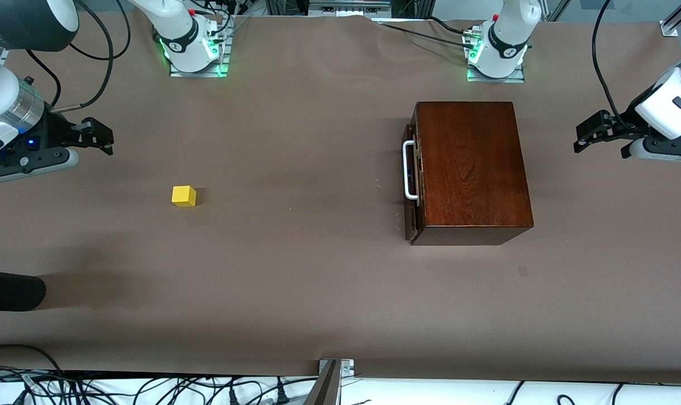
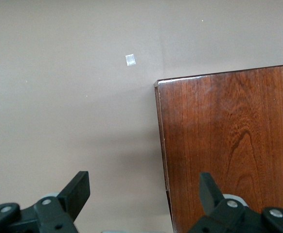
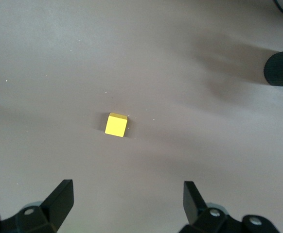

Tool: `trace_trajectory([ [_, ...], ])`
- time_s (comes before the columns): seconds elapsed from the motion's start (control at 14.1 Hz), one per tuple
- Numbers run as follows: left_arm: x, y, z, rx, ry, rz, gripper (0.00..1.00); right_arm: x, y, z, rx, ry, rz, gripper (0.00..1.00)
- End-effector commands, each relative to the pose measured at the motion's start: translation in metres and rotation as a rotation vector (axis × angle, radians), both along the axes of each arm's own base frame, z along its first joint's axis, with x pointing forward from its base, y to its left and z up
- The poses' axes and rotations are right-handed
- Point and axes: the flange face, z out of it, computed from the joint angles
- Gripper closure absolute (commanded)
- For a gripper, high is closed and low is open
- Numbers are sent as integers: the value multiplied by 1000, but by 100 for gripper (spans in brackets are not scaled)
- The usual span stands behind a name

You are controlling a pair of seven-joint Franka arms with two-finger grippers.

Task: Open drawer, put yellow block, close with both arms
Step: 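Move the left gripper to the white drawer handle of the wooden box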

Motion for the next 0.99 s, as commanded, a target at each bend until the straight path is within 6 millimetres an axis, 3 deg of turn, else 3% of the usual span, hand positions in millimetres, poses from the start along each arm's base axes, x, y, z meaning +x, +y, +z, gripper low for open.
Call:
trace_trajectory([
  [0.0,6,-5,7,33,12,-21,0,3,1,6,-16,-1,10,0],
  [0.21,6,-6,8,33,14,-22,0,2,1,7,-11,-2,6,0],
  [0.92,-6,-47,14,31,77,-82,0,2,1,7,-10,-2,1,0],
])
